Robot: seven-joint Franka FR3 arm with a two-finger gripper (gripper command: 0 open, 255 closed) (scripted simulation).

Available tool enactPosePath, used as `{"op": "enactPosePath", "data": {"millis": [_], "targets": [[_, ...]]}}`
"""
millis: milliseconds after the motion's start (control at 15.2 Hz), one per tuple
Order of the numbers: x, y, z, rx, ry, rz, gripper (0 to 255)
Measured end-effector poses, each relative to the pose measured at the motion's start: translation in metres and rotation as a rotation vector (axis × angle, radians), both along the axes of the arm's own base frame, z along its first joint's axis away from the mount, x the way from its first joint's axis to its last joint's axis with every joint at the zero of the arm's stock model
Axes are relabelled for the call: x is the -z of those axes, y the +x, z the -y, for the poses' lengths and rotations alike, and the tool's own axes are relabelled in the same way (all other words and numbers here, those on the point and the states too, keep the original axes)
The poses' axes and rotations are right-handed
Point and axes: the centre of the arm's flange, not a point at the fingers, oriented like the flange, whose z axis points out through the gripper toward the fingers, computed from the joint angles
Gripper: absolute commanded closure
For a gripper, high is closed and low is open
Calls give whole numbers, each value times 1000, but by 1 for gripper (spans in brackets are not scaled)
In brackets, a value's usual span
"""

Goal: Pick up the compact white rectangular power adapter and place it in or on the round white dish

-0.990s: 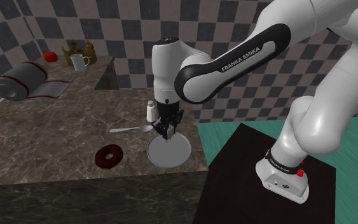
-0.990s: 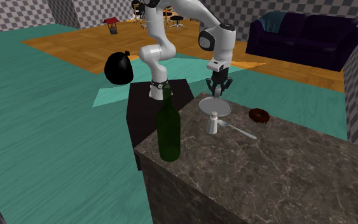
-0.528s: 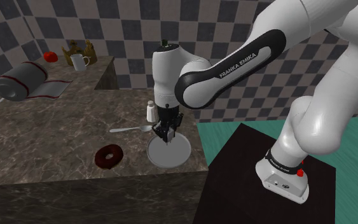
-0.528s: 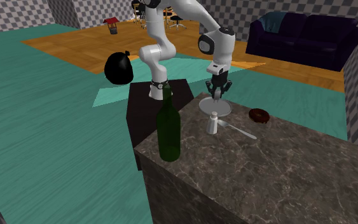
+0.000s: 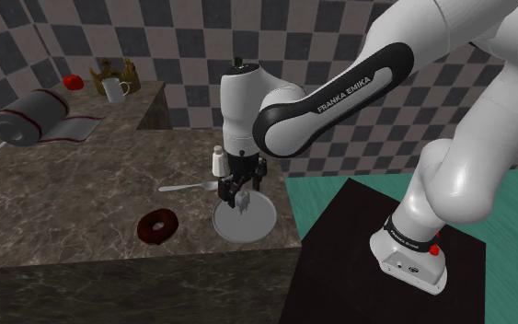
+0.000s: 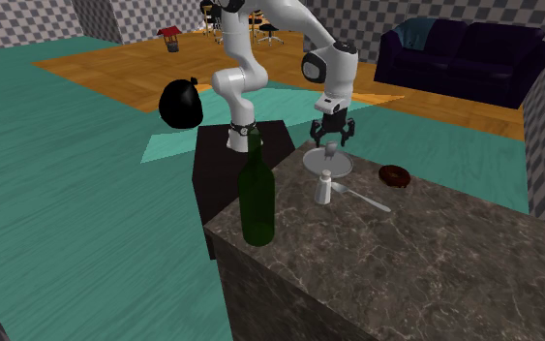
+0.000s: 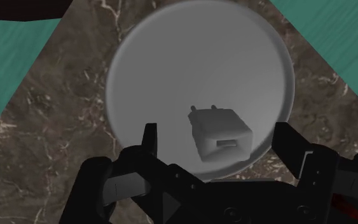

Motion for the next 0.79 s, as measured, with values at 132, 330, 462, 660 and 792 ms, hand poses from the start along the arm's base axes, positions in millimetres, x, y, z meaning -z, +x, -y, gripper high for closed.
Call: {"op": "enactPosePath", "data": {"millis": [132,330,462,660,792], "targets": [[-6,-1,1,0,0,0,0],[-36,2,1,0,1,1,0],[-48,2,1,0,0,1,0],[-50,2,1,0,0,0,0],[-50,2,1,0,0,0,0]]}}
